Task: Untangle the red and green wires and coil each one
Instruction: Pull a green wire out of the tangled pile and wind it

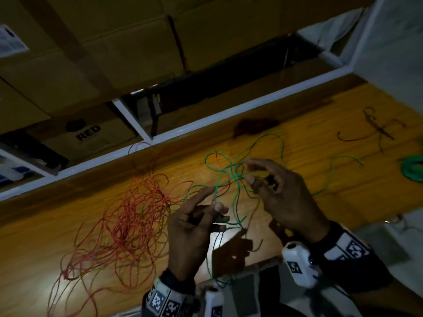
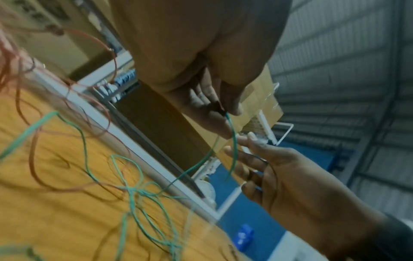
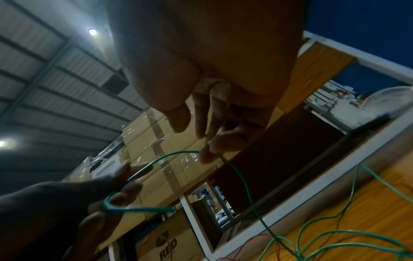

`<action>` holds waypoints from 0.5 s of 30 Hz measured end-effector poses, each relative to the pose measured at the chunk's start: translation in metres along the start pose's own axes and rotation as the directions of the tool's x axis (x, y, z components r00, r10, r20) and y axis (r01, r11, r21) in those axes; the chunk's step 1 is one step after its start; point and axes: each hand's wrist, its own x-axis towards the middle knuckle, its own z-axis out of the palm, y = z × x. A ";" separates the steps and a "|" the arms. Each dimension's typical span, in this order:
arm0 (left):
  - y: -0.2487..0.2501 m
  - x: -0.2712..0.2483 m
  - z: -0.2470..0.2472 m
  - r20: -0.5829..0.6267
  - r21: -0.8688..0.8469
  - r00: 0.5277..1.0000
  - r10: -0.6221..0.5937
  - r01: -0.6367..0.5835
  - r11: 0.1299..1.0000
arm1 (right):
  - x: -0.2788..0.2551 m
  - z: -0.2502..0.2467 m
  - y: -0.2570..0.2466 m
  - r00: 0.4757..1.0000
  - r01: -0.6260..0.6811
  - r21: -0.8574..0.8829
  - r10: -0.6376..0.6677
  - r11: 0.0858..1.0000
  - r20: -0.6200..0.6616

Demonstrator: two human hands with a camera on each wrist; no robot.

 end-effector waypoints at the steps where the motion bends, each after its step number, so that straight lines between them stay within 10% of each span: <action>1: -0.002 -0.007 0.001 -0.014 -0.034 1.000 -0.007 0.006 0.999 | -0.015 -0.001 -0.005 0.999 0.018 -0.029 -0.016 0.999 0.043; 7: -0.015 -0.064 -0.012 0.016 -0.180 1.000 -0.016 0.019 0.983 | -0.113 0.025 -0.013 0.921 0.145 -0.247 -0.040 0.958 0.386; 15: -0.018 -0.113 -0.034 0.220 -0.257 0.972 -0.079 0.136 0.957 | -0.175 0.026 -0.030 0.902 0.032 -0.262 0.085 0.965 0.424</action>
